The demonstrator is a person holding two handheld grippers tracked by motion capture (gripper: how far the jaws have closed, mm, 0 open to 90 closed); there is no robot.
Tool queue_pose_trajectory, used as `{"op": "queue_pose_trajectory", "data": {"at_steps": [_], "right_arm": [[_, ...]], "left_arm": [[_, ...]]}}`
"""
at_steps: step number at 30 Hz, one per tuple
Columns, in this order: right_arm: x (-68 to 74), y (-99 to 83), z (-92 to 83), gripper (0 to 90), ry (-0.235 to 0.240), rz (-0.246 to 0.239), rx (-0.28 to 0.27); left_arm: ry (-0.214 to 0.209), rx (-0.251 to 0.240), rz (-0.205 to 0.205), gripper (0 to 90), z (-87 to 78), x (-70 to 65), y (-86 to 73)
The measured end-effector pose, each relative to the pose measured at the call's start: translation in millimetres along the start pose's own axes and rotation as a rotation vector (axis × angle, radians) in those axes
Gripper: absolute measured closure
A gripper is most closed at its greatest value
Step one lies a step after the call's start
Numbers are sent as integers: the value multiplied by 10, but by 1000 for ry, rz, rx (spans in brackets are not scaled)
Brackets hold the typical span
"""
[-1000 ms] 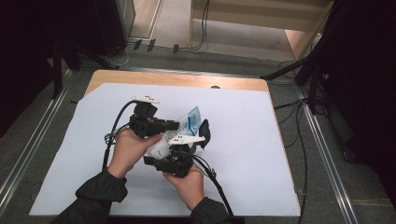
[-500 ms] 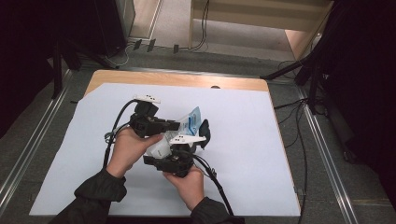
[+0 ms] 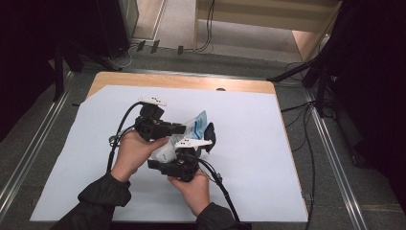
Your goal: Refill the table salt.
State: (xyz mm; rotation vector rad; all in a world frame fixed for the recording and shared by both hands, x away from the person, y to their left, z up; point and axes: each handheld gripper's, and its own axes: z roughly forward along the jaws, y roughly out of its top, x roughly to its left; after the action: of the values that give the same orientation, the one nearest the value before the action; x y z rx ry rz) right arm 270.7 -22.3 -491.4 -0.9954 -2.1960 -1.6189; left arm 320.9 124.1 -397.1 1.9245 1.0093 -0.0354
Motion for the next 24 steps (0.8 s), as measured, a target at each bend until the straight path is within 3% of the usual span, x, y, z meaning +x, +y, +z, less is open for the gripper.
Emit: {"op": "queue_pose_trajectory", "data": {"at_steps": [11, 24], "right_arm": [[39, -6, 20, 624, -80, -94, 37], [13, -5, -2, 671, -26, -34, 3]], "left_arm": [[-11, 0, -7, 870, 16, -6, 3], [-7, -14, -11, 851, -10, -8, 1]]}}
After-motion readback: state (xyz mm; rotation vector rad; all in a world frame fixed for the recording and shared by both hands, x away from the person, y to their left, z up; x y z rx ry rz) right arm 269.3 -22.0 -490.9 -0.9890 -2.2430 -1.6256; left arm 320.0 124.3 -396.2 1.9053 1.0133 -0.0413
